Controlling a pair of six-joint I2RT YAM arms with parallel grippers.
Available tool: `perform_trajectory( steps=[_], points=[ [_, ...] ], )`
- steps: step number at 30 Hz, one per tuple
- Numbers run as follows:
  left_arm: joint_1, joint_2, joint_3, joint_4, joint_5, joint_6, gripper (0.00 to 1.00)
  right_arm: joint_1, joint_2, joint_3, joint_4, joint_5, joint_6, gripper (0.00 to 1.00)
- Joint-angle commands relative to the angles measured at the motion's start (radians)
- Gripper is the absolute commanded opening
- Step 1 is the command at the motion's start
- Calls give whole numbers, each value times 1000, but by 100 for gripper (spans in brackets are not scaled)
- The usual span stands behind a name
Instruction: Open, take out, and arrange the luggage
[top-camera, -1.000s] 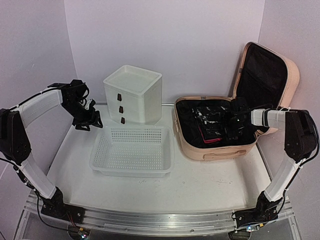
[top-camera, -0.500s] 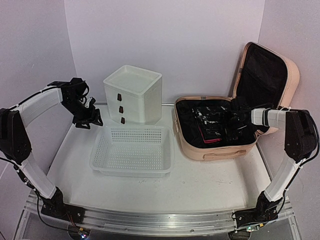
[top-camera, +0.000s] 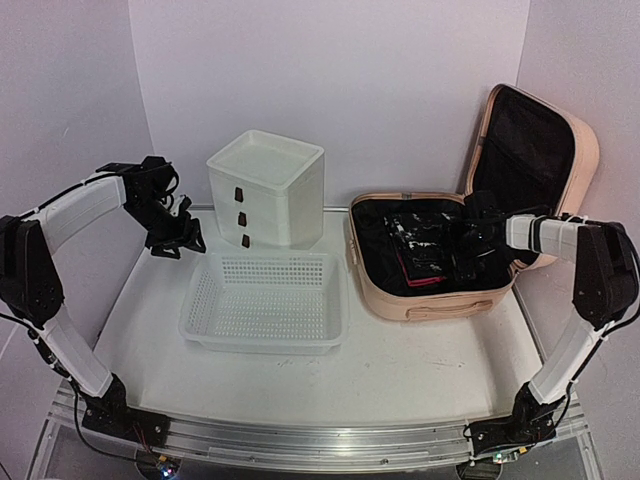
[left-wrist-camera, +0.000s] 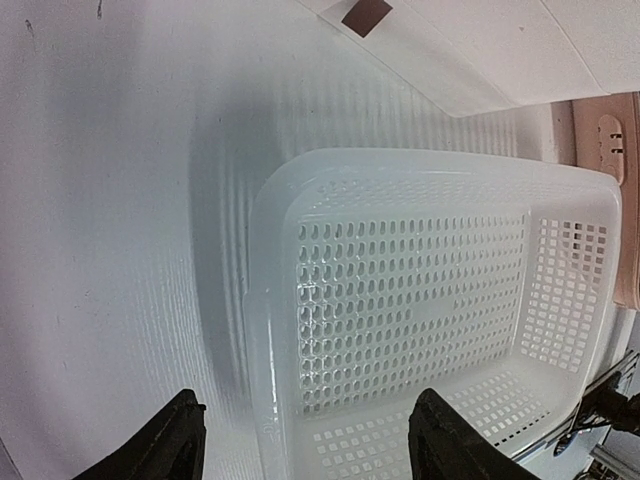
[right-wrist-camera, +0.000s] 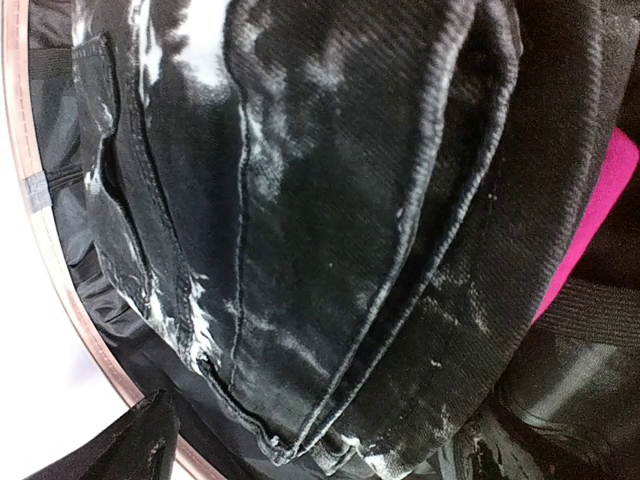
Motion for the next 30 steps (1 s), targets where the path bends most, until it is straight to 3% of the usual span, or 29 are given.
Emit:
perform_trajectory(
  steps=[1, 10, 22, 25, 29, 30],
  points=[
    [2, -1, 54, -12, -16, 20, 70, -4, -56, 32, 1, 10, 4, 96],
    [2, 5, 54, -10, -11, 21, 70, -6, 28, 61, 55, 7, -8, 92],
    [2, 18, 62, -10, -11, 24, 70, -10, 70, 91, 110, 12, -30, 97],
    [2, 18, 64, -10, -9, 22, 70, -10, 44, 108, 129, 32, -61, 91],
    [2, 26, 65, -10, -5, 20, 70, -9, 41, 113, 143, 14, -42, 63],
    [2, 27, 65, -10, -5, 21, 70, -10, 44, 110, 143, 2, -29, 61]
  ],
)
